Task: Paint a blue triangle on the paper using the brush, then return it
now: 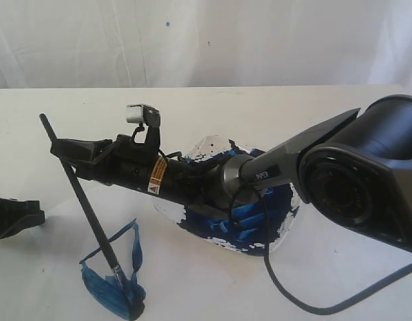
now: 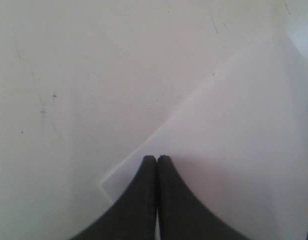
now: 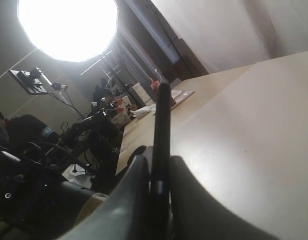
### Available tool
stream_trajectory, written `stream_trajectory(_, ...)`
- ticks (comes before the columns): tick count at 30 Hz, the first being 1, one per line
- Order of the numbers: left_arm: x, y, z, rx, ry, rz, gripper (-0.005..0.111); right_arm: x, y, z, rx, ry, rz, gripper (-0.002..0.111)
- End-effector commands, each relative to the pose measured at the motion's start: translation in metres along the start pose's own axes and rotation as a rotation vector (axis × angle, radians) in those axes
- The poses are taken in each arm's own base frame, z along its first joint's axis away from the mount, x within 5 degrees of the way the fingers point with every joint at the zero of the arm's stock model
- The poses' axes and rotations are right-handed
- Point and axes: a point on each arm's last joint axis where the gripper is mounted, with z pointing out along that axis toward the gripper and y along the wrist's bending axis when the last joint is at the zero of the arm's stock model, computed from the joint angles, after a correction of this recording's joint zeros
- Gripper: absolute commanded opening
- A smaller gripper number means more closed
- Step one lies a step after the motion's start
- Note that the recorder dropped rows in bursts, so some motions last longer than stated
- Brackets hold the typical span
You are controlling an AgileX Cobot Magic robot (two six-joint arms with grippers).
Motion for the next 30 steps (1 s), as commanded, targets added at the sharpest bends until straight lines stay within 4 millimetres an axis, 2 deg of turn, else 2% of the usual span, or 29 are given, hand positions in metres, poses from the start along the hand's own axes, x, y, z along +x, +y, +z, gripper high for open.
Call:
stream_trajectory(1, 0.008, 0.012, 0.001, -0.122, 0.070, 0.007, 0.000, -0.010, -0.001, 0.002, -0.007, -0.016, -0.062, 0.000)
stream_trajectory(11, 0.008, 0.012, 0.001, -0.120, 0.069, 0.007, 0.000, -0.037, 0.010, 0.019, -0.065, -0.083, -0.050, 0.000)
stream_trajectory(23, 0.008, 0.012, 0.001, -0.117, 0.068, 0.007, 0.000, -0.090, 0.055, 0.025, -0.150, -0.165, -0.133, 0.000)
stream_trajectory(27, 0.008, 0.012, 0.001, -0.116, 0.068, 0.008, 0.000, -0.102, 0.072, 0.025, -0.195, -0.142, -0.189, 0.000)
stream_trajectory(30, 0.008, 0.012, 0.001, -0.116, 0.068, 0.008, 0.000, -0.109, 0.077, 0.022, -0.216, -0.116, -0.226, 0.000)
